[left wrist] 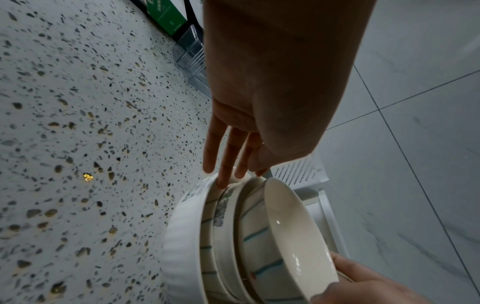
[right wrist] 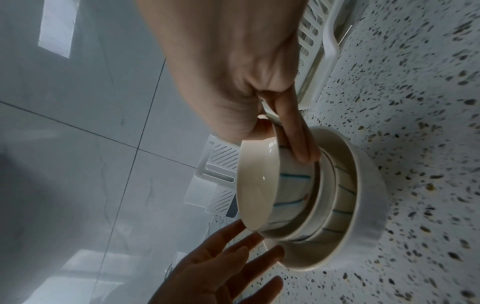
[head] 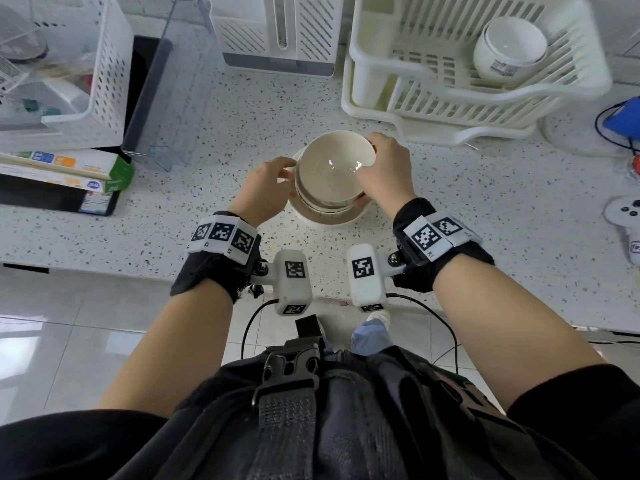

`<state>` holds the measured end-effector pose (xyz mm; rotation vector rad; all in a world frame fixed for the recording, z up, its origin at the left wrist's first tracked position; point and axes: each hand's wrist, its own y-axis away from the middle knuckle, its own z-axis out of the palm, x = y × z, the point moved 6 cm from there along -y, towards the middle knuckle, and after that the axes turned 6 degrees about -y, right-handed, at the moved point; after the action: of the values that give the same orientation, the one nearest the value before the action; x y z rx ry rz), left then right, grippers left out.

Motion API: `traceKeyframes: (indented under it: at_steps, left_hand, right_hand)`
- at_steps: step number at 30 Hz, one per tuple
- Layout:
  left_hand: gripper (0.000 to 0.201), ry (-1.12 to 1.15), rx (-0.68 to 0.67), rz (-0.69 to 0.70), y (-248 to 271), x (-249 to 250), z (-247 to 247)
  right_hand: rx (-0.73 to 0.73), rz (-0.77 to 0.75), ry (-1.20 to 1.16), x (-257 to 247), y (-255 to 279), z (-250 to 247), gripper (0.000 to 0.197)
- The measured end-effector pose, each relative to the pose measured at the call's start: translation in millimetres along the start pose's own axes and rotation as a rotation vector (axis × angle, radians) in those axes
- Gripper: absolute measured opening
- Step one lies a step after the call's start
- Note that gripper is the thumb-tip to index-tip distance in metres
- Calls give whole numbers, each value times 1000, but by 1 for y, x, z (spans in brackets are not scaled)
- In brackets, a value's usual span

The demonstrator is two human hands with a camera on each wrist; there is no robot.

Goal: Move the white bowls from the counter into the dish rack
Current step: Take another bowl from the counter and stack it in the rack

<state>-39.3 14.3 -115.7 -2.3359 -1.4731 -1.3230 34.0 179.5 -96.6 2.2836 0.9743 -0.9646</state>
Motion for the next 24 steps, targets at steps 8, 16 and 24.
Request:
traceKeyframes:
  at_steps: [8,16,24]
  left_hand:
    - [46,-96,158,77,-10,23,-11]
    - [40,-146,188,247,-26,88,18]
    - [42,-166,133,344,-59,172,70]
  right_hand:
    - [40,76,-216,8,-5,-28,39]
    - [88,114,-475,23,-15,-81,53]
    - [205,142,-633,62,-45,-165,51]
